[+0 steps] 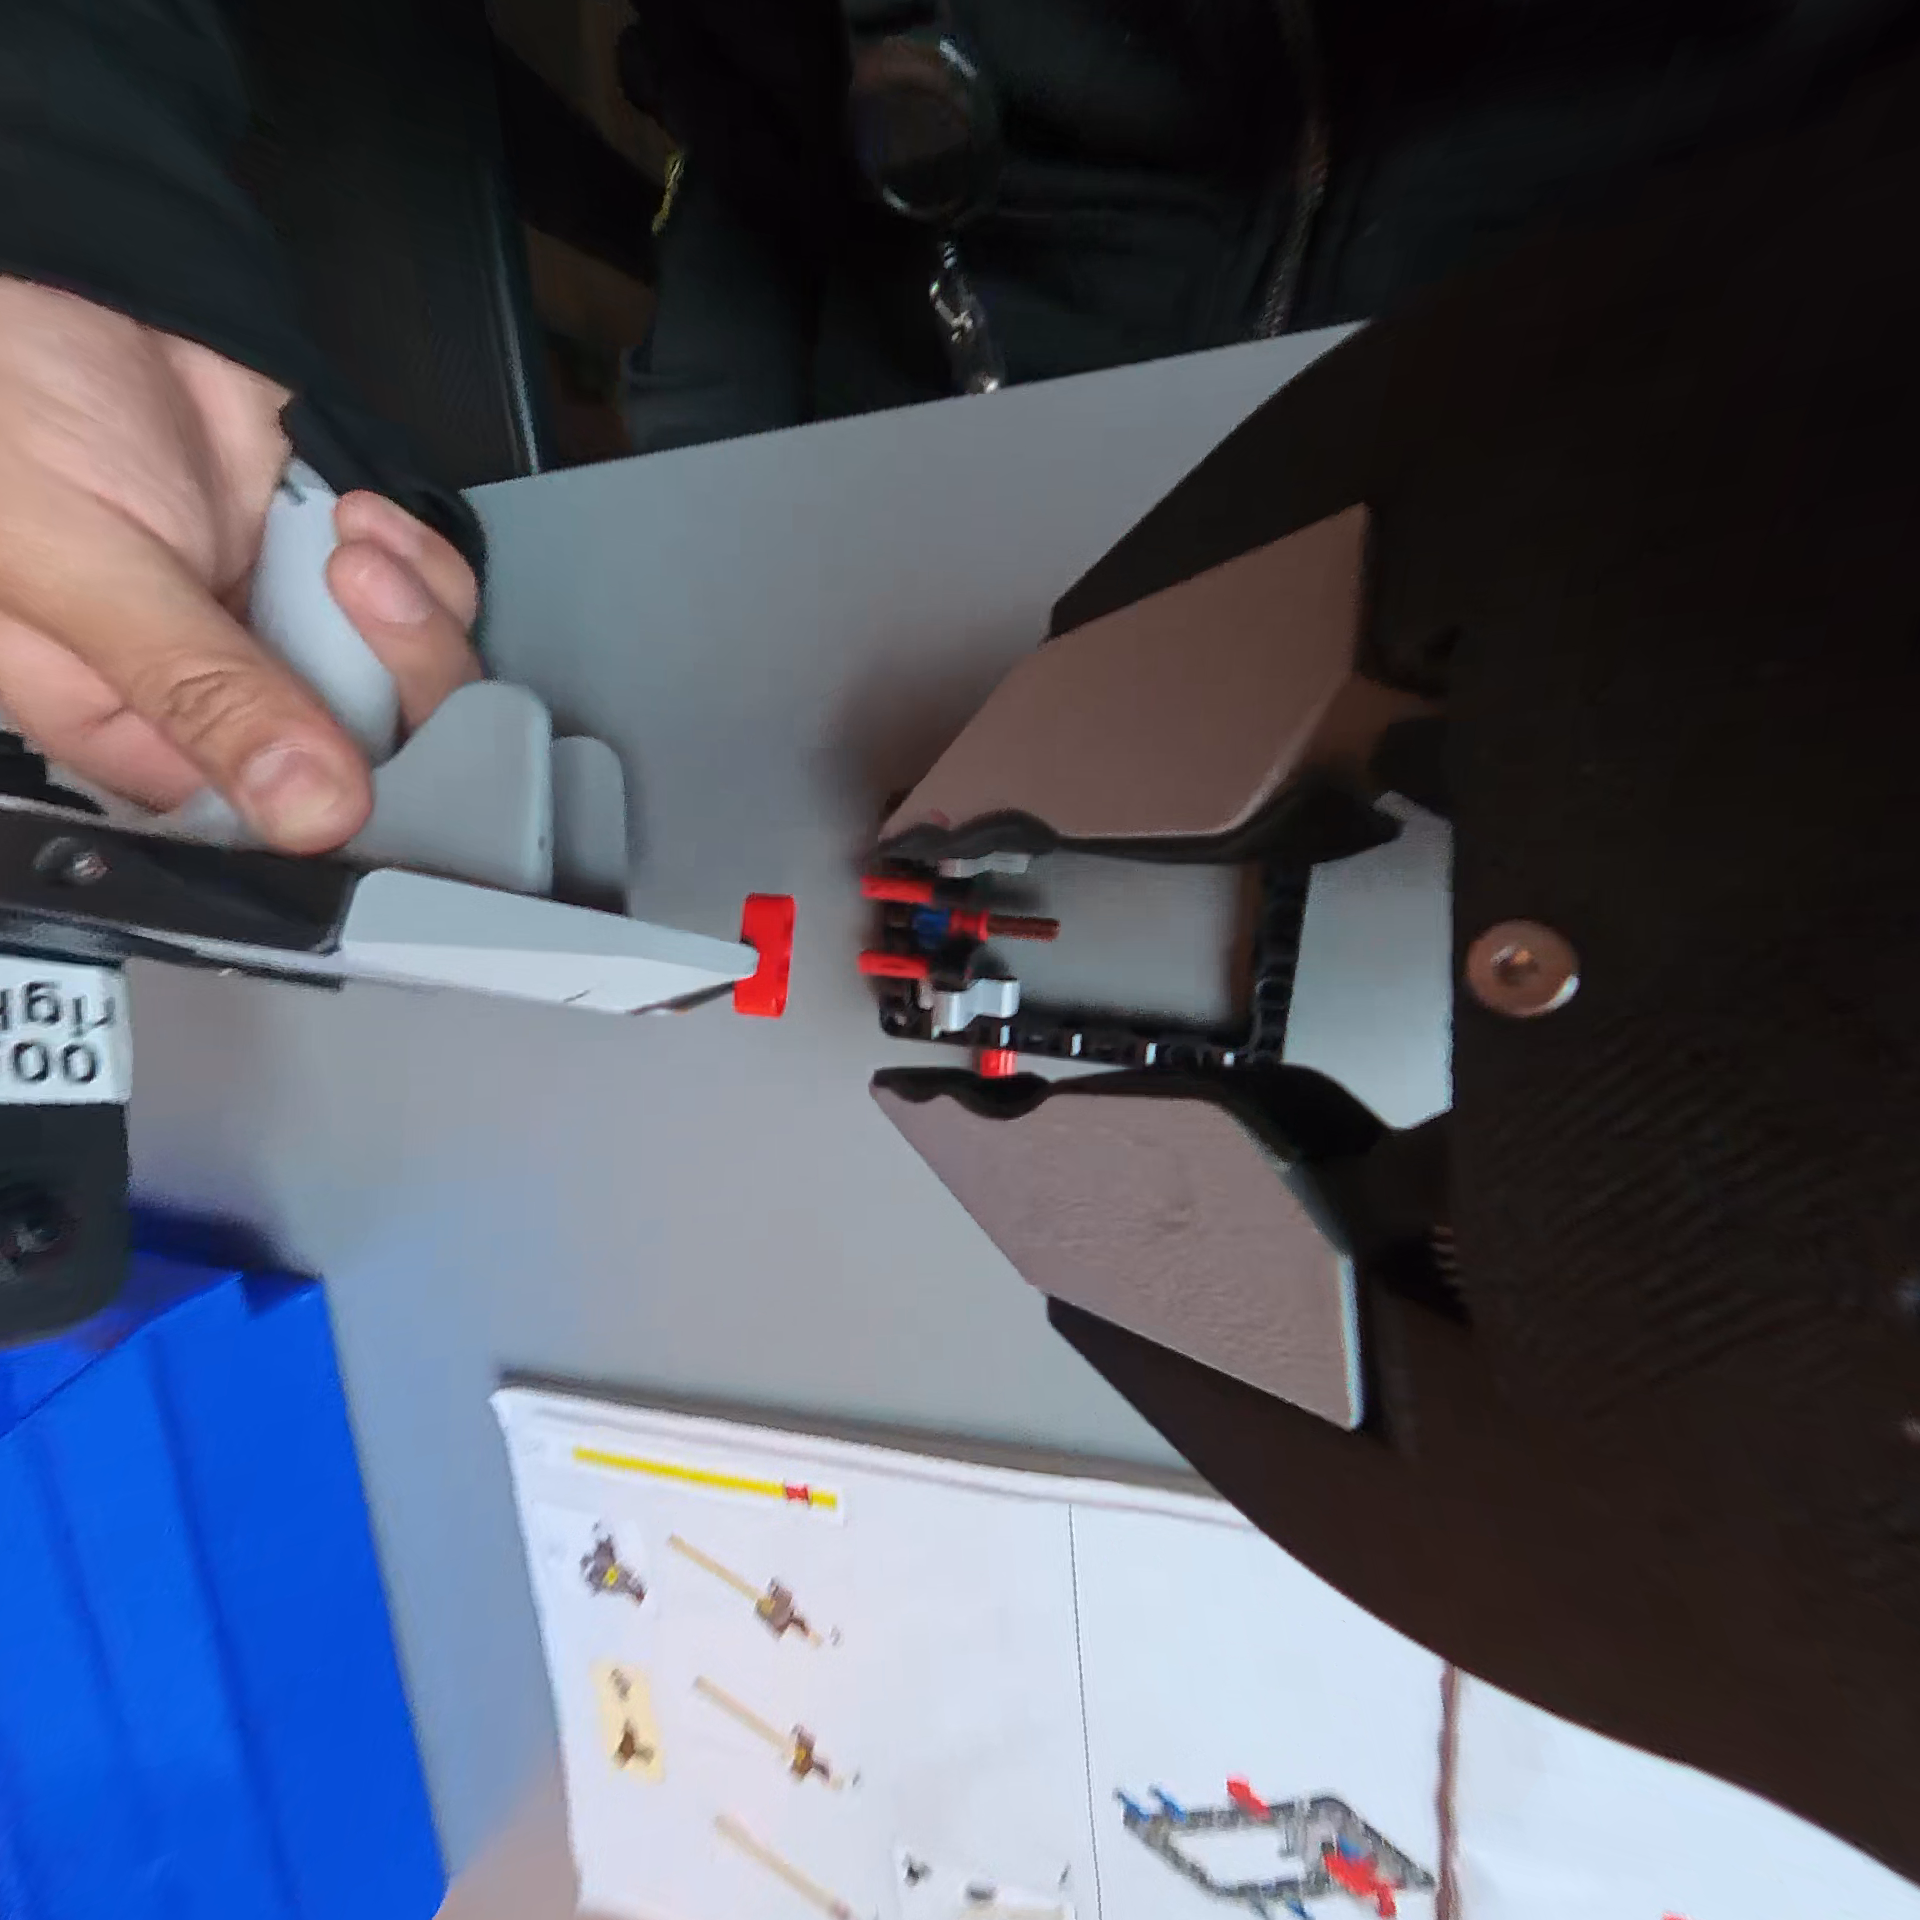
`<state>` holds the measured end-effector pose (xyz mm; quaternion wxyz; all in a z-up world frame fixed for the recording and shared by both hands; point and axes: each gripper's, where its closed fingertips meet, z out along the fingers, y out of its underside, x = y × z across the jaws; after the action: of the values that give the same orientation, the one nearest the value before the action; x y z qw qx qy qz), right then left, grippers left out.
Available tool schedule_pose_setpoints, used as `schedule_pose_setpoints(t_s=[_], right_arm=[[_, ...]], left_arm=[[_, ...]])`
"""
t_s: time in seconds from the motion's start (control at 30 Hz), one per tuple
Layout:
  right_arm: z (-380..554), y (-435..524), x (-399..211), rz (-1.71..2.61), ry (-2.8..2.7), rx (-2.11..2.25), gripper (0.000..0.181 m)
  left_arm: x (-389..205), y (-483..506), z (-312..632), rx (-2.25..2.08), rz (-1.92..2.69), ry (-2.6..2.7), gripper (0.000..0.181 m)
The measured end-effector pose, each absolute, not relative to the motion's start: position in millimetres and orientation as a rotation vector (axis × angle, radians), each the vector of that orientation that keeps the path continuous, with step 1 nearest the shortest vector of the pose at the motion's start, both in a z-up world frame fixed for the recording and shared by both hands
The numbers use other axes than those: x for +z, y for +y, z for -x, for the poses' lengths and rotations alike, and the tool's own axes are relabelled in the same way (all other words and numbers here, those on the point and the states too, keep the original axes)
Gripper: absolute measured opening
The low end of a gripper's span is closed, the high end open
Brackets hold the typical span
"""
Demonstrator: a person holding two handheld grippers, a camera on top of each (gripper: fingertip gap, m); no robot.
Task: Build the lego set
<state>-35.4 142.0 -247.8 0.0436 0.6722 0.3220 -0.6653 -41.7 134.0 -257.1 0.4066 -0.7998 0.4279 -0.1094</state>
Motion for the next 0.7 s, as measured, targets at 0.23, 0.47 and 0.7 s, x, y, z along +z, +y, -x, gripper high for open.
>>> schedule_pose_setpoints(t_s=[0.23,0.47,0.7], right_arm=[[38,142,-258,-2.055,0.883,-1.937,0.004],[39,138,-264,-2.064,0.864,-1.875,0.004],[38,136,-267,-2.073,0.828,-1.852,0.004]], left_arm=[[-275,129,46,-0.3,2.083,1.124,0.046],[-284,128,46,-0.402,2.116,1.128,0.046],[-284,128,45,-0.437,2.115,1.112,0.043]])
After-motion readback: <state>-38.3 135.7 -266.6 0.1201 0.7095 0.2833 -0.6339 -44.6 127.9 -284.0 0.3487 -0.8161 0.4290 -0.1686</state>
